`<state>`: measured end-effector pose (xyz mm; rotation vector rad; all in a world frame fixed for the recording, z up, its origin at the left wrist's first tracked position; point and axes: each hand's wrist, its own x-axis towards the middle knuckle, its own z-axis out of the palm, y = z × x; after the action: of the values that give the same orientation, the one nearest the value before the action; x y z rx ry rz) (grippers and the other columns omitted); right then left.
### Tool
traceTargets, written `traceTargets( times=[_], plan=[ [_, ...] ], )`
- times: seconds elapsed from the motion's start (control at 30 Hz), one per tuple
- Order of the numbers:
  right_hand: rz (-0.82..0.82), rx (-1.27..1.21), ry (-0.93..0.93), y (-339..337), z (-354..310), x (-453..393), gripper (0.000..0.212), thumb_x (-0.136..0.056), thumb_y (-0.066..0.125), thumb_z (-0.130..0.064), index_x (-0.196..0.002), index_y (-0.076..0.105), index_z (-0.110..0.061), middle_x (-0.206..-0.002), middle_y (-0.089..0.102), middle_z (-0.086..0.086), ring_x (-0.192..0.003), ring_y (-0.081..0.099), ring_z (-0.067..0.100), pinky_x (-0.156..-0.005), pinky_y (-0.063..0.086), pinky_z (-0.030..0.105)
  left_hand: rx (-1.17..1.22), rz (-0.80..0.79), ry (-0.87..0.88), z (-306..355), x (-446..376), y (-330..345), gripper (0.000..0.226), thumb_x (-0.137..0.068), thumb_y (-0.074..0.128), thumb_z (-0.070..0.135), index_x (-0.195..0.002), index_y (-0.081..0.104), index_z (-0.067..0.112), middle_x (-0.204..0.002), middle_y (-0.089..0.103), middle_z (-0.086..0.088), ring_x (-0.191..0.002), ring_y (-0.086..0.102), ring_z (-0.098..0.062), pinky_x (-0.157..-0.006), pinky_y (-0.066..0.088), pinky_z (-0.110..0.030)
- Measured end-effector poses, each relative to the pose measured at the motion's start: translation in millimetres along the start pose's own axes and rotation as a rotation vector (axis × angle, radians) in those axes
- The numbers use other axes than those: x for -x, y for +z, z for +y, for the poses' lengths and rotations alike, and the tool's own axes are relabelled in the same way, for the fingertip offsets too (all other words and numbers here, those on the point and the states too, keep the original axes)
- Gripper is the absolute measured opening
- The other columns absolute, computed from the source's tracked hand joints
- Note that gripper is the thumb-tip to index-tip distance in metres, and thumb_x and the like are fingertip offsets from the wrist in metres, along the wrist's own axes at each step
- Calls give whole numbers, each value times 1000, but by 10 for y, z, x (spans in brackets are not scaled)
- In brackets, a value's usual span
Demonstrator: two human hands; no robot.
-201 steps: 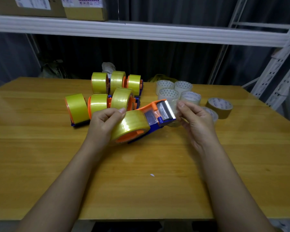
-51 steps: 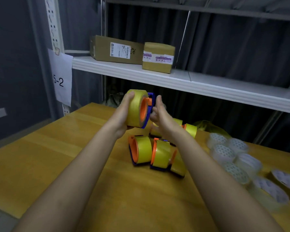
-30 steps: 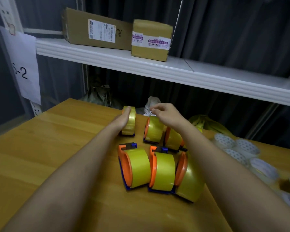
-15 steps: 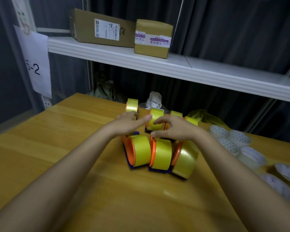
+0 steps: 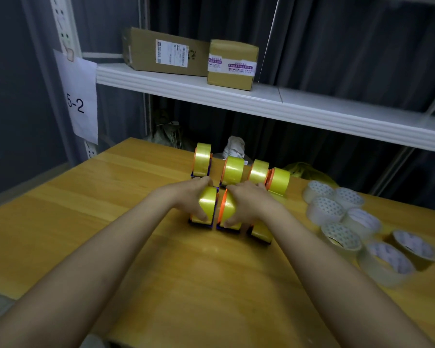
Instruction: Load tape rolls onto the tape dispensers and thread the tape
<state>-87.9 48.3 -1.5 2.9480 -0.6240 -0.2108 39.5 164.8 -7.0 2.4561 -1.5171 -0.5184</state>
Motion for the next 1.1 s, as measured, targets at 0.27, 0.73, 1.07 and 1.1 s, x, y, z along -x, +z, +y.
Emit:
traceTargets(
  times=[0.27, 0.73, 1.07, 1.1],
  plan=[
    [36, -68, 183, -27, 272, 338, 130, -62, 74, -69, -154, -6, -25, -162, 1, 9, -148, -2, 33, -117, 3, 56, -115, -7, -57, 111, 72, 16, 114, -72, 81, 35, -152, 0, 23, -160, -1, 3, -146, 9, -23, -113, 28, -41],
    [-40, -236, 173, 76, 611, 638, 118, -69, 83, -40, -155, 5, -19, -161, 12, 5, -147, 13, 26, -115, 24, 39, -155, 128, 54, 674, 78, 209, 101, -79, 73, 40, -153, 7, 21, -160, 3, -6, -147, 1, -26, -118, 10, -42],
    [118, -315, 166, 70, 635, 801, 106, -79, 68, -58, -155, 2, -23, -161, 11, 6, -148, 9, 27, -115, 23, 43, -228, 269, 88, 1024, 109, 215, 69, -90, 56, 47, -147, 29, 18, -151, 34, -7, -139, 29, -28, -112, 24, -44],
    [171, -318, 148, 48, 642, 830, 97, -84, 64, -57, -155, 9, -22, -160, 18, 7, -146, 16, 27, -113, 27, 42, -223, 309, 104, 1069, 123, 191, 63, -91, 55, 46, -144, 34, 18, -147, 40, -6, -135, 35, -27, -110, 28, -44]
  ],
)
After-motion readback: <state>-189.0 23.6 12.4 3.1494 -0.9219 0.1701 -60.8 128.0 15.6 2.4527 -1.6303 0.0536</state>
